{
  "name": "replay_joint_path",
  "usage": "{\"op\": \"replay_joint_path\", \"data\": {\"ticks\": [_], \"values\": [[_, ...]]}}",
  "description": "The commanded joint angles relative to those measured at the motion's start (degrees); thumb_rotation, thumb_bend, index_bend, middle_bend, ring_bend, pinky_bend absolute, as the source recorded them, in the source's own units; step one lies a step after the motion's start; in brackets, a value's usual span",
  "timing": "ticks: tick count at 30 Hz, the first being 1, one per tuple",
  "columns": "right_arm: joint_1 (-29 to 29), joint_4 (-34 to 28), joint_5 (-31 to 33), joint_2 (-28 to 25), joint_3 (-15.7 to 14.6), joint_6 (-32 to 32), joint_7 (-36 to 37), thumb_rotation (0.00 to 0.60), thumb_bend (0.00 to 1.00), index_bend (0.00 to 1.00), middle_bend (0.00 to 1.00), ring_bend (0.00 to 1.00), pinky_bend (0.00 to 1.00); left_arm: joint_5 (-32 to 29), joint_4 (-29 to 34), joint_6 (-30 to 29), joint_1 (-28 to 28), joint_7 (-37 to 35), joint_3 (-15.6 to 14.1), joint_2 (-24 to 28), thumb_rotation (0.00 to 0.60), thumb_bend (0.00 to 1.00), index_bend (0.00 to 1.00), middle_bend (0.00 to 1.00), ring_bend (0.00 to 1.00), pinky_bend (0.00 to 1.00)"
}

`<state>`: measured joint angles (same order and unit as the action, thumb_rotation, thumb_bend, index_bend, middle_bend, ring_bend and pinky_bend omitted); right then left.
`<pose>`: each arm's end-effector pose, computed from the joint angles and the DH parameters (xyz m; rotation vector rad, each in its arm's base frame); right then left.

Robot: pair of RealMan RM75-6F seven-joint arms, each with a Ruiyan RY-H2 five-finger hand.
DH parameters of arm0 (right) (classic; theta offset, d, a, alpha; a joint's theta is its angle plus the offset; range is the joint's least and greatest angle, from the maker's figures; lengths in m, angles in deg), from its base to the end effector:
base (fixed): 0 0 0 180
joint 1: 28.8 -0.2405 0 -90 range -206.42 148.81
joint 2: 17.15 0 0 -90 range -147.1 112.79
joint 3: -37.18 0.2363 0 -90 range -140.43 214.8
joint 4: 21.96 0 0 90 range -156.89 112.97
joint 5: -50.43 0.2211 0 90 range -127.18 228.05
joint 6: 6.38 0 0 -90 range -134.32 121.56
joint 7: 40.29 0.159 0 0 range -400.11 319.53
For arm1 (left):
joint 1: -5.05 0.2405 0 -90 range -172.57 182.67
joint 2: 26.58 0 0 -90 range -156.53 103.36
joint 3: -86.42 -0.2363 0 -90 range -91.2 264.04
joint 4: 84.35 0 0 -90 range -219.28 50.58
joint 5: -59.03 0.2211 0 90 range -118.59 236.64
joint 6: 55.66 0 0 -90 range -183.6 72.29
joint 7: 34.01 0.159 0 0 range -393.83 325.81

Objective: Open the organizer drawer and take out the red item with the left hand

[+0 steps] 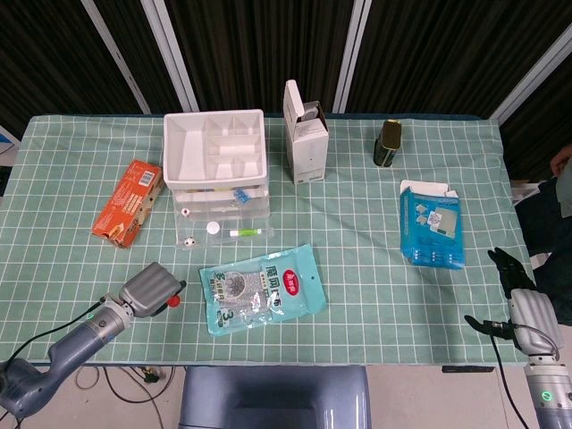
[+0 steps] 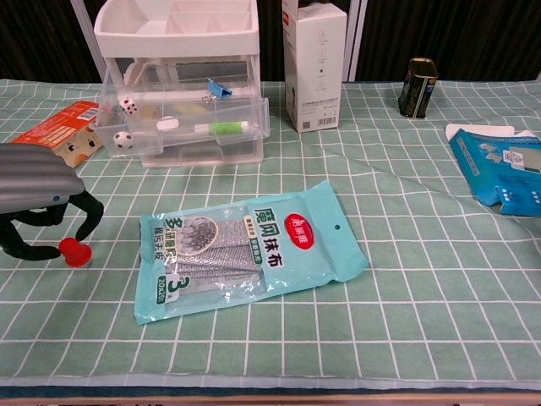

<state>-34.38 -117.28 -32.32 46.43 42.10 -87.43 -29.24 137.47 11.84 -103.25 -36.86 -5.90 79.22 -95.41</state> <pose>-0.2936 -0.2059 0.1362 1.2752 -1.1254 1.0505 -0.1986 0.2761 0.0037 -2.3190 -0.5399 -0.4472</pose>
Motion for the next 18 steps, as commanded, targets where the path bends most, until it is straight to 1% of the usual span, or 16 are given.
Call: {"op": "replay_joint_path", "data": {"ticks": [1,4,7,9,12,15,17,18], "values": [[0.0,0.0,0.0,0.0,0.0,0.0,0.0,0.6,0.01,0.0,0.0,0.0,0.22,0.0,-0.2,0.0,0.1,0.2,0.0,-0.2,0.6,0.27,0.54,1.0,1.0,1.0],[0.0,0.0,-0.1,0.0,0.0,-0.1,-0.1,0.6,0.01,0.0,0.0,0.0,0.21,0.1,-0.3,-0.1,0.4,0.3,0.0,-0.3,0.6,0.26,0.54,1.0,1.0,1.0],[0.1,0.0,0.0,0.0,0.0,-0.1,-0.1,0.6,0.01,0.0,0.0,0.0,0.22,0.0,-0.5,-0.2,0.7,0.3,0.0,-0.4,0.6,0.22,0.53,1.0,1.0,1.0],[0.1,0.0,0.0,0.0,0.0,-0.1,-0.1,0.6,0.01,0.0,0.0,0.0,0.22,-0.1,-0.6,-0.3,0.9,0.6,0.0,-0.5,0.6,0.18,0.5,1.0,1.0,1.0],[0.1,0.0,-0.1,0.0,0.0,-0.2,-0.2,0.6,0.01,0.0,0.0,0.0,0.22,-0.3,-0.7,-0.8,1.4,0.6,0.1,-0.4,0.6,0.16,0.48,1.0,1.0,1.0],[0.1,0.0,-0.1,0.0,0.0,-0.2,-0.2,0.6,0.01,0.0,0.0,0.0,0.22,-0.1,-0.5,-2.0,2.0,0.4,0.4,-0.1,0.6,0.16,0.45,1.0,1.0,1.0],[0.1,0.0,-0.2,0.0,0.0,-0.2,-0.2,0.6,0.01,0.0,0.0,0.0,0.22,0.0,-0.2,-3.8,2.9,0.0,0.7,0.1,0.6,0.16,0.44,1.0,1.0,1.0],[0.1,0.0,-0.2,0.0,0.0,-0.3,-0.2,0.6,0.01,0.0,0.0,0.0,0.22,0.1,0.0,-5.7,3.8,-0.2,1.1,0.1,0.6,0.16,0.43,1.0,0.99,1.0]]}}
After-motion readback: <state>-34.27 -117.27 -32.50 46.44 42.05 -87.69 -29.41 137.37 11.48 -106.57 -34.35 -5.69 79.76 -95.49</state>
